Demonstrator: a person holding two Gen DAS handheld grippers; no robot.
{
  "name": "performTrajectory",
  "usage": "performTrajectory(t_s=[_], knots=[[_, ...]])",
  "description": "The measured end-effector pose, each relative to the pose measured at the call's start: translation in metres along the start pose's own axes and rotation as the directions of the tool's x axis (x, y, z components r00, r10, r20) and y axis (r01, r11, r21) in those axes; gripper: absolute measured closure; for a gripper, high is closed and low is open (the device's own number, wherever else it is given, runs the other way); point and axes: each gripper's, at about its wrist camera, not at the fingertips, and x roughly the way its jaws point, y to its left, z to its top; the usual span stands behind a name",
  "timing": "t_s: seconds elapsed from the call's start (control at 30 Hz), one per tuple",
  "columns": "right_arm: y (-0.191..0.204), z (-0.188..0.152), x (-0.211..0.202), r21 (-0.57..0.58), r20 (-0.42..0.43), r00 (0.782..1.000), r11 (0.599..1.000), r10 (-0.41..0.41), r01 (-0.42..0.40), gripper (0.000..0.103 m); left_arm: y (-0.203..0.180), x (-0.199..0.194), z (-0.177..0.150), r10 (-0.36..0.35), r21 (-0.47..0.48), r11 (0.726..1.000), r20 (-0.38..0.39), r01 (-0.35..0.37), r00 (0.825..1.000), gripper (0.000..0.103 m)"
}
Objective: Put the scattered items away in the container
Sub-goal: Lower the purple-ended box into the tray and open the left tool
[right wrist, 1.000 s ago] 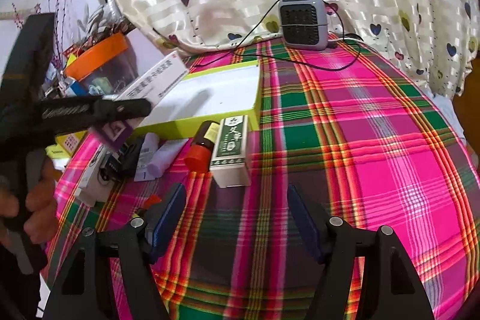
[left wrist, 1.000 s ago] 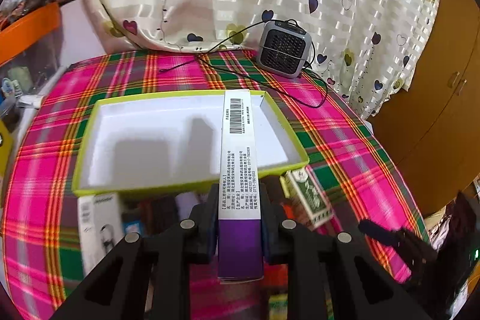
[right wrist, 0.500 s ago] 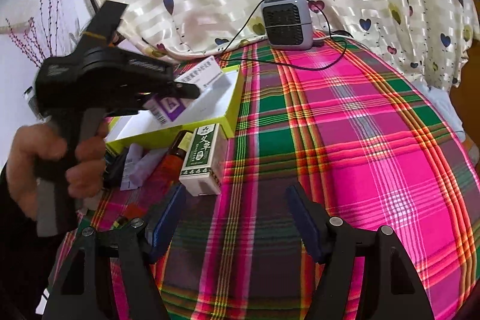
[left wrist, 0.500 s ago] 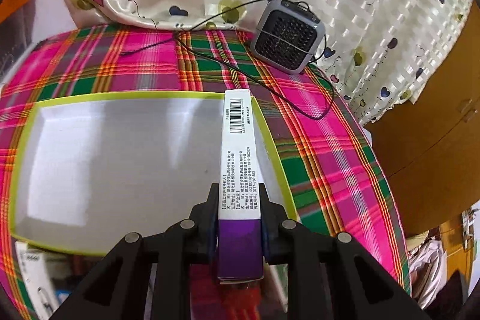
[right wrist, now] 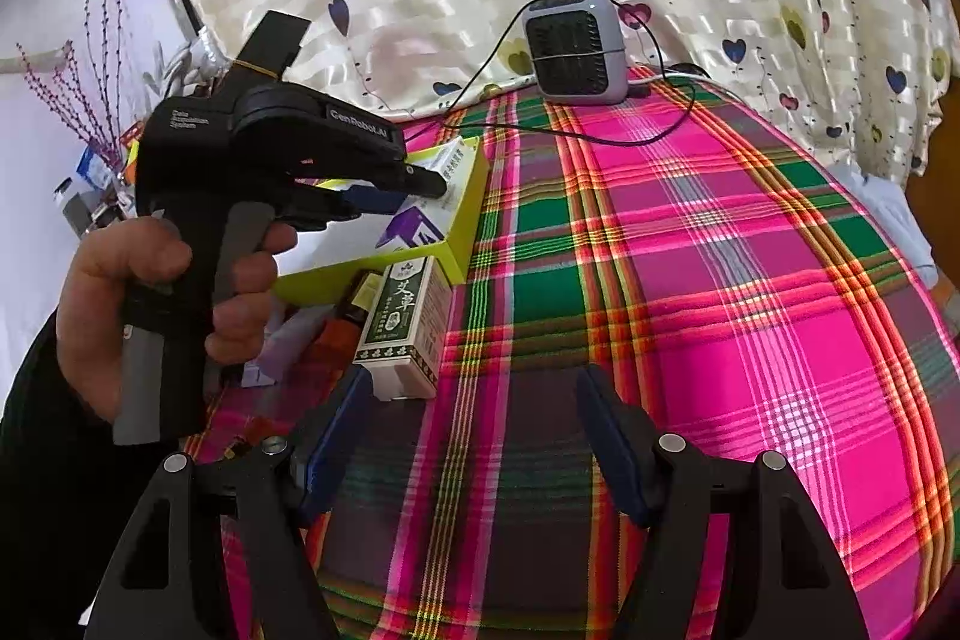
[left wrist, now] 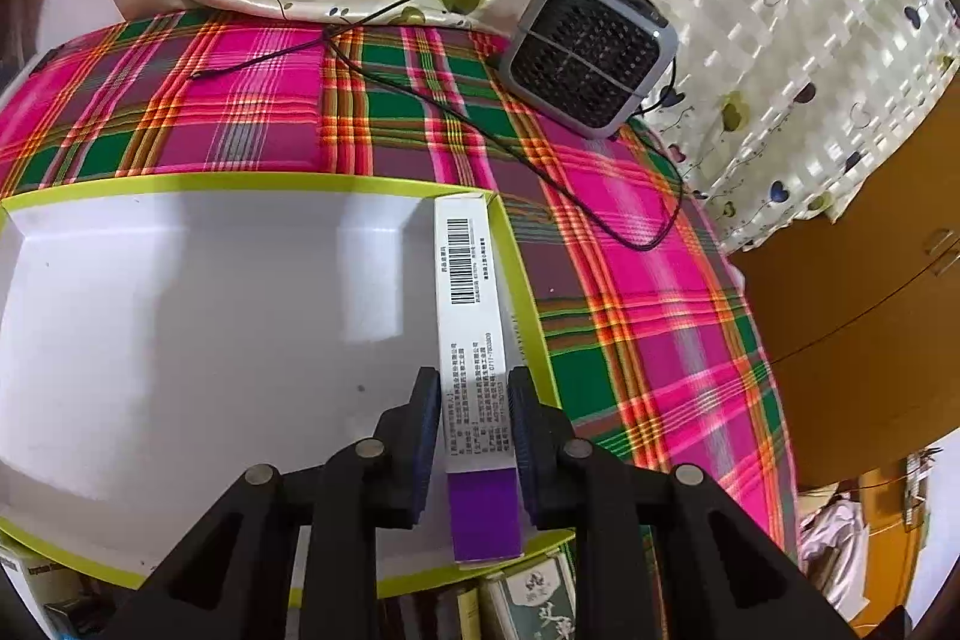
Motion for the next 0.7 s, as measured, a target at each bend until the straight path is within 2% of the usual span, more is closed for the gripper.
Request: performTrajectory(t_s=[0.17,0.33,0.47,0.7], knots=[[0.001,0.001,0.002,0.003,-0.007,1.0,1.0,-0.007,0.007,0.031,0.007,-0.008,0.001,-0.06,-0.034,0.998,0.011,0.06,0.998,0.08],[-0.001,0.001,0.003,0.004,-0.012,1.0,1.0,-0.02,0.02,0.031,0.007,0.002,0.002,-0.142,-0.058,0.988,-0.025,0.14,0.99,0.08],[0.0,0.001,0.002,0.006,-0.016,0.999,1.0,-0.029,0.029,0.031,0.005,-0.006,-0.003,-0.132,-0.032,0.991,-0.007,0.131,0.991,0.08],[0.006,-0.001,0.002,-0.002,-0.026,0.999,0.999,-0.036,0.036,0.031,0.003,-0.057,-0.033,-0.086,0.126,0.989,0.111,0.072,0.99,0.08]])
